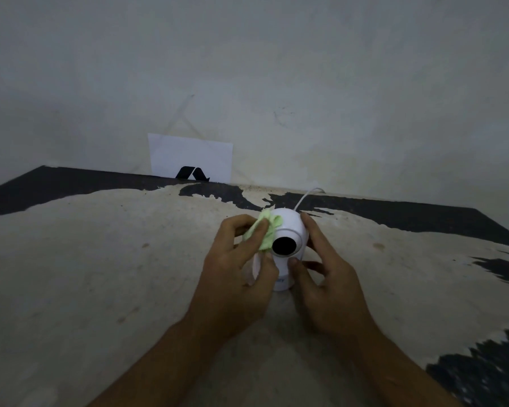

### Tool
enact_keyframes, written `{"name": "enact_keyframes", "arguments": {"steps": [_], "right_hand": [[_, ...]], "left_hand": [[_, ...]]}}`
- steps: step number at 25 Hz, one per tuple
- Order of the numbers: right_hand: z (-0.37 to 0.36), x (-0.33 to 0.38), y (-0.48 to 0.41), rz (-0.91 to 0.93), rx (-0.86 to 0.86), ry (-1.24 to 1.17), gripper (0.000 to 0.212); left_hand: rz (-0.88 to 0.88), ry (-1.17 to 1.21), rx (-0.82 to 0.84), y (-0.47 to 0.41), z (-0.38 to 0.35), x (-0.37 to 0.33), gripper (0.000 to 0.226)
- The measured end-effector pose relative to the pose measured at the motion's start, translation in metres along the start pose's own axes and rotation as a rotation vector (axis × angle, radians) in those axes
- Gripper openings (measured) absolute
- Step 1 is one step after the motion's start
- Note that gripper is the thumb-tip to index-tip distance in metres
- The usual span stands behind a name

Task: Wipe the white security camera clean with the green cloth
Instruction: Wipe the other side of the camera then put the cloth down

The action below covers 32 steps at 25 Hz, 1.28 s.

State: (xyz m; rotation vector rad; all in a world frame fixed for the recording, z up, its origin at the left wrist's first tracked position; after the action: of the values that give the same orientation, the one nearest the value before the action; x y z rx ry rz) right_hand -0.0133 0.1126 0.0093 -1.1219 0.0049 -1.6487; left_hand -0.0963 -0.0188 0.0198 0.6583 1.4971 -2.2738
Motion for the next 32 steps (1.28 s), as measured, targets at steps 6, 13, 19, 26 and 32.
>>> {"name": "enact_keyframes", "arguments": {"steps": [6, 13, 19, 26, 32], "right_hand": [[0.0, -0.002, 0.0, 0.031, -0.013, -0.005, 0.06], [0.002, -0.004, -0.002, 0.031, -0.039, 0.003, 0.06], [0.005, -0.003, -0.004, 0.016, -0.011, -0.007, 0.062], [0.01, -0.009, -0.009, 0.0, 0.086, -0.054, 0.061], [0.013, -0.009, -0.012, -0.011, 0.128, -0.063, 0.061]], "left_hand": [[0.19, 0.082, -0.104, 0.005, 0.006, 0.013, 0.025], [0.306, 0.183, -0.172, 0.004, 0.001, 0.014, 0.022], [0.343, 0.276, -0.175, 0.005, -0.002, 0.013, 0.018], [0.309, 0.285, -0.165, -0.004, 0.003, 0.013, 0.019], [0.42, 0.335, -0.117, -0.008, 0.004, 0.018, 0.02]]}}
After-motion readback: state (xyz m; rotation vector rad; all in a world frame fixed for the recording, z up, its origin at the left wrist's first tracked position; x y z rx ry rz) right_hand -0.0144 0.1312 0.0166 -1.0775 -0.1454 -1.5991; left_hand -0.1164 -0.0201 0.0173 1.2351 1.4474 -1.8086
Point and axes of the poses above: each hand's wrist, its own y-axis away from the middle knuckle, its own z-axis out of the back of the hand, x = y × z, the point moved 2 cm from there along -y, towards the middle knuckle, and after that the axes turned 5 degrees about y, right-handed, at the moved point
